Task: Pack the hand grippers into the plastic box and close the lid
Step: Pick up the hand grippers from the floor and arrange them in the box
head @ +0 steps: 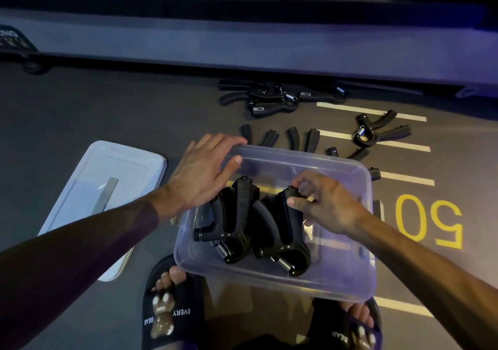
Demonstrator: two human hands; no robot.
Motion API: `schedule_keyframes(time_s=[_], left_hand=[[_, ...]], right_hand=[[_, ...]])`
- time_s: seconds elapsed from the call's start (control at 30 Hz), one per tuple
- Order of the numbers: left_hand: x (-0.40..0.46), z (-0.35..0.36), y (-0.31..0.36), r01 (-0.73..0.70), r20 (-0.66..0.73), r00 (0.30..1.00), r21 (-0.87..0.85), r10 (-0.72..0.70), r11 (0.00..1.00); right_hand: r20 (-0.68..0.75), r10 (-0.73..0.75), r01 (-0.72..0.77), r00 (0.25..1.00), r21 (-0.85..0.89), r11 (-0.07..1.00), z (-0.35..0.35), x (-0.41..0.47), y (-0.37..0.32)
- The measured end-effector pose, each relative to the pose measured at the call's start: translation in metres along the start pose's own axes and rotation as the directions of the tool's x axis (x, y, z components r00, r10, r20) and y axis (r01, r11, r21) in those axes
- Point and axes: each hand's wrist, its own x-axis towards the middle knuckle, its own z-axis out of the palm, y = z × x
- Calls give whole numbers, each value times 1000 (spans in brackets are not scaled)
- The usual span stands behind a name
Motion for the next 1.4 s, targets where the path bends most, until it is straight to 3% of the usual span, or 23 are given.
schedule_keyframes(time_s=[0.17, 0.33, 0.43, 0.57, 0.87, 1.07, 1.33, 1.4], left_hand=[[0, 0, 1, -6, -7, 1000, -5, 6, 1000], [-1, 1, -1, -9, -12, 1000, -10, 8, 1000], [-1, 1, -1, -13, -17, 1000, -16, 12, 1000], [-1, 1, 0, -12, -20, 1000, -18, 12, 1000], [-1, 0, 0, -7, -15, 1000, -18, 7, 1000], [-1, 0, 1, -1, -1, 1000, -20, 1, 1000], [-1, -1, 0, -2, 0, 1000, -16, 2, 1000], [-2, 0, 0, -4, 0, 1000, -20, 4, 1000]], right_hand=[[8, 68, -68, 998, -71, 995, -1, -3, -5], [248, 305, -266, 920, -181, 947, 3, -8, 1], [281, 342, -288, 897, -215, 933, 6, -11, 3], [272, 315, -254, 909, -237, 938, 11, -10, 0], [291, 323, -106, 900, -573, 812, 11, -14, -22], [324, 347, -136, 880, -529, 838, 13, -13, -21], [349, 321, 2, 881, -680, 733, -3, -10, -35], [351, 303, -6, 886, -645, 764, -22, -2, -49]])
